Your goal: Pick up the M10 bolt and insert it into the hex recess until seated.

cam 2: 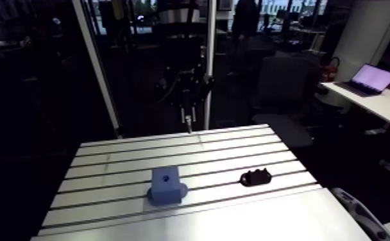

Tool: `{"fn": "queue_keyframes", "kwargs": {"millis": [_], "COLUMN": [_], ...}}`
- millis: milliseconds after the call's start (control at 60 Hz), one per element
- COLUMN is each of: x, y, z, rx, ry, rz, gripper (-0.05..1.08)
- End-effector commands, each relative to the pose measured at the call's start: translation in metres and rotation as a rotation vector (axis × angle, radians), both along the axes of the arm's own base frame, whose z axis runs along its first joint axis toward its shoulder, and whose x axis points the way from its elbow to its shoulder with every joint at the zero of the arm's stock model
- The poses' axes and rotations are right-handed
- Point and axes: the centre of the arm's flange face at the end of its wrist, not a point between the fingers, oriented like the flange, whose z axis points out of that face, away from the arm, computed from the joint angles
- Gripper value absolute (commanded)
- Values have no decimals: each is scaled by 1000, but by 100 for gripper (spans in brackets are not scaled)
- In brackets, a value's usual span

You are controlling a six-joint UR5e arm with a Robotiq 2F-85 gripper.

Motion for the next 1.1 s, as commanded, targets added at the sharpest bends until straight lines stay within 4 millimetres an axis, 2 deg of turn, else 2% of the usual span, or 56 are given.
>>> {"fn": "queue_keyframes", "kwargs": {"millis": [17, 317, 567, 683, 867, 1100], "x": [-1, 7, 18, 15, 17, 23], "y": [-115, -121, -119, -112, -110, -107], "z": [10, -3, -3, -2, -2, -19], "rx": [15, -30, -25, -13, -7, -13], "ry": [-22, 20, 20, 27, 24, -4], "rz": [30, 17, 19, 15, 16, 43], "gripper": [72, 72, 72, 72, 73, 74]}}
